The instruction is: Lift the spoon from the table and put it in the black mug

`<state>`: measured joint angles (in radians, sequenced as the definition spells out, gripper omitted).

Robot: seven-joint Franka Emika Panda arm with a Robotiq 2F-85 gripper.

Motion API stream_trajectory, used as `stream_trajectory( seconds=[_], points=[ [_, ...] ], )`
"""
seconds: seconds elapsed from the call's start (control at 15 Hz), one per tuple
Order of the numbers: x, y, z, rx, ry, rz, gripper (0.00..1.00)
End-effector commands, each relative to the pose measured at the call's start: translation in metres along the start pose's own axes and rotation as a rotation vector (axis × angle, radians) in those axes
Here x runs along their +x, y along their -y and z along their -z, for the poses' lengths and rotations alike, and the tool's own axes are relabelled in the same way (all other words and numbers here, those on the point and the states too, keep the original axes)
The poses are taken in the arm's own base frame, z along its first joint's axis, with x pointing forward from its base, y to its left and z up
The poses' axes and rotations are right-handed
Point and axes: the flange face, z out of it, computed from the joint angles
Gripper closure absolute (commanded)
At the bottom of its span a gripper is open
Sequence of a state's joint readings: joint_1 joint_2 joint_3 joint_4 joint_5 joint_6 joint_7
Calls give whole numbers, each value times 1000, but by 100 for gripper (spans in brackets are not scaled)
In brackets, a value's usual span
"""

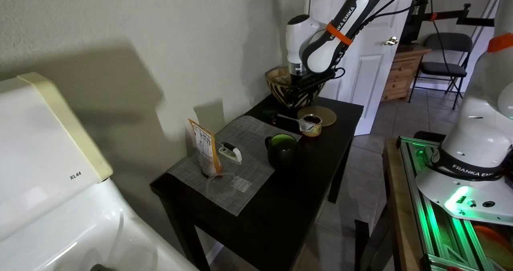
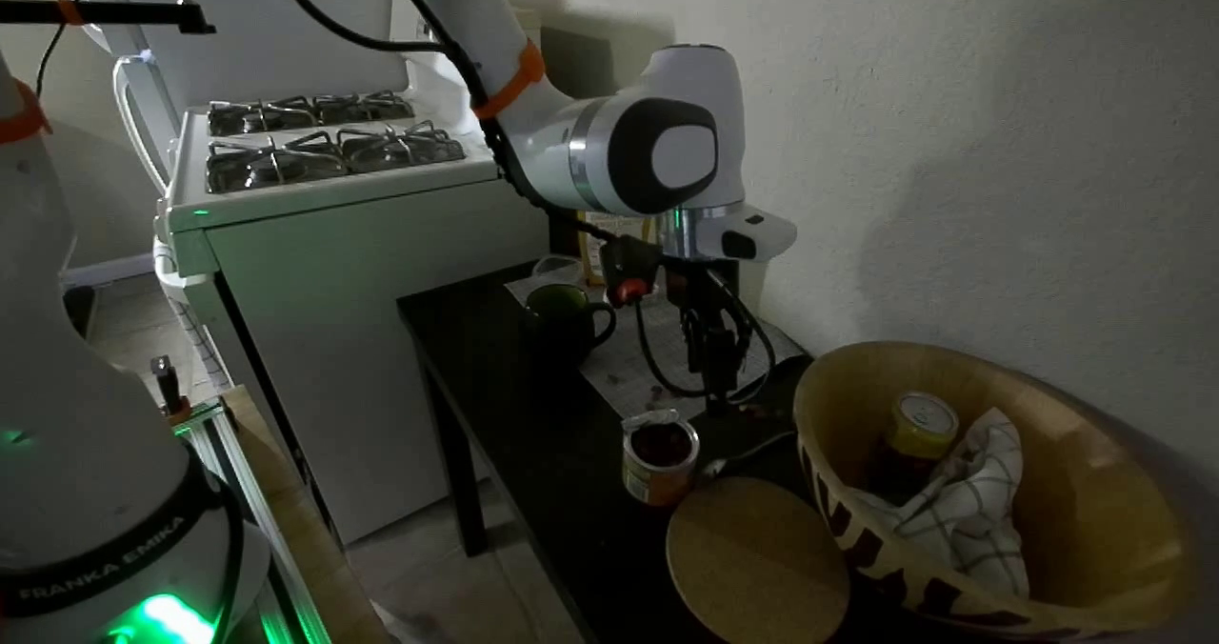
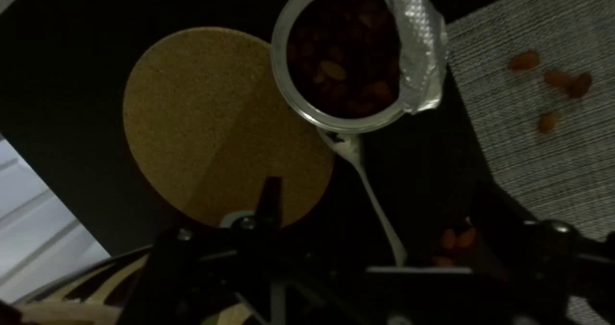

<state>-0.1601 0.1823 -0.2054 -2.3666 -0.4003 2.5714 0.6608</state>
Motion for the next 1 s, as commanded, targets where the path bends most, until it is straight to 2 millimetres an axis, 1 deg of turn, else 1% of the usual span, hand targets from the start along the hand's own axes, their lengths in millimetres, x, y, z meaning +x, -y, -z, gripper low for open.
stream_trajectory(
  seconds=[0.0,0.07,0.27,0.4,0.47,0.53,0.6,0.8,0.93],
  points=[
    [10,5,-26,-53,6,-173,0],
    [11,3,-31,-64,8,-203,0],
    [19,2,-49,-86,-16,-180,0],
    [22,2,-61,-102,-25,-214,0],
    [21,2,-65,-98,1,-223,0],
    [15,2,-57,-53,60,-184,0],
    [19,-4,-56,-89,41,-149,0],
    [17,3,-57,-70,59,-166,0],
    [16,2,-60,-56,31,-191,0]
  ],
)
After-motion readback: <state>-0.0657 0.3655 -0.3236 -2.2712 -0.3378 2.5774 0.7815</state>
